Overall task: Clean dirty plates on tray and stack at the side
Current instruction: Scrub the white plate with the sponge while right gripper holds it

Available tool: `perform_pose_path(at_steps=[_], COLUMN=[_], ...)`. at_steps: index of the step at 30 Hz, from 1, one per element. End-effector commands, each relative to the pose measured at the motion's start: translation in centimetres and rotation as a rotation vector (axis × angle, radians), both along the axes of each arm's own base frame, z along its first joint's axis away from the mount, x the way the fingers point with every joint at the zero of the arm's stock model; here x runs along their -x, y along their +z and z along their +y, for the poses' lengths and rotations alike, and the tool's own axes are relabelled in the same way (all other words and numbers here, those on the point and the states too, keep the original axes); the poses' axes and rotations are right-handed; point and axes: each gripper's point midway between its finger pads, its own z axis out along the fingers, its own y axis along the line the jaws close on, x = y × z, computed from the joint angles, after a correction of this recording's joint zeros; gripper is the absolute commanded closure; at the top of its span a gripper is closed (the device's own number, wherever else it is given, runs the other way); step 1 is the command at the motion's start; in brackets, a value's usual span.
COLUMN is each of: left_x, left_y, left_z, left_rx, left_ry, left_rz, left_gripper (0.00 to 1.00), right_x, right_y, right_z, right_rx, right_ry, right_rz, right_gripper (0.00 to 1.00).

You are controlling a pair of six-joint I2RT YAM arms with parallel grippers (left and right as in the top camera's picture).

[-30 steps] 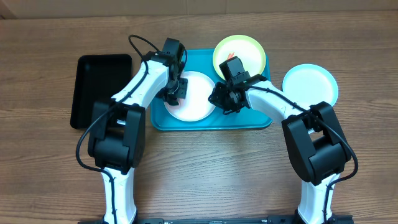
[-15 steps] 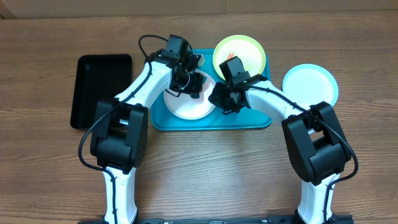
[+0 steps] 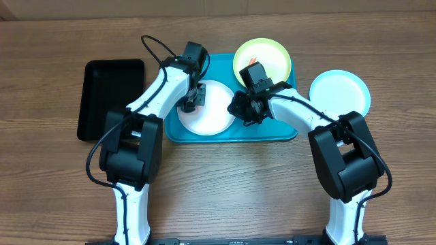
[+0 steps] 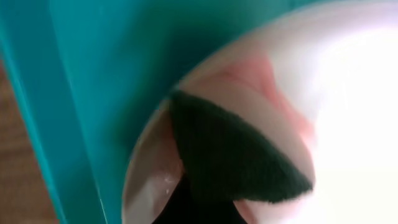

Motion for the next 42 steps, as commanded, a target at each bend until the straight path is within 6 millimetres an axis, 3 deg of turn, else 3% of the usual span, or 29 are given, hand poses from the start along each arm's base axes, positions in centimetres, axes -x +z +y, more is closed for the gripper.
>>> perform_pose_path(at_steps=[1, 4, 6, 12, 15, 20, 23, 28, 32, 37, 42], left_x=[3.4, 5.8, 6.3, 4.3, 1.5, -3.5, -4.3, -1.7, 2.0, 5.6, 6.8], left_y=[-1.3, 0.1, 0.9, 1.3, 0.2, -0.4, 0.0, -0.5, -1.2, -1.3, 0.2], left_z=[-3.3, -7.5, -9.0, -10.2, -8.2, -1.5, 0.9, 2.3, 1.4, -3.3, -8.5], left_rx=[0.188, 0.454, 0.559, 0.605, 0.452, 0.061, -0.071, -0.131, -0.088, 0.149, 0.462], left_ry=[-0.185, -0.358, -0.400, -0.391, -0.288, -0.034, 0.031, 0.083, 0.055, -0.173, -0.361], left_rz=[0.162, 0.232, 0.240, 0.153, 0.066, -0.136, -0.185, -0.087, 0.072, 0.238, 0.264], left_gripper=[0.96, 0.96, 0.96, 0.96, 0.96, 0.96, 0.96, 0.96, 0.96, 0.96, 0.96], right_x=[-0.6, -0.6, -0.6, -0.5, -0.5, -0.5, -0.4, -0.4, -0.4, -0.5, -0.4], right_y=[-0.5, -0.5, -0.5, -0.5, -0.5, -0.5, -0.5, -0.5, -0.5, -0.5, -0.5], right_z=[-0.7, -0.7, -0.7, -0.6, -0.6, -0.6, -0.6, -0.6, -0.6, -0.6, -0.4], right_rx=[0.023, 0.022, 0.022, 0.016, 0.016, 0.017, 0.018, 0.018, 0.018, 0.017, 0.008], right_ry=[-0.034, -0.035, -0.035, -0.032, -0.032, -0.032, -0.032, -0.032, -0.032, -0.031, -0.024], right_rz=[0.003, 0.003, 0.003, 0.006, 0.006, 0.007, 0.008, 0.008, 0.008, 0.007, 0.011], right_gripper=[0.96, 0.96, 0.96, 0.97, 0.96, 0.96, 0.96, 0.96, 0.96, 0.96, 0.96])
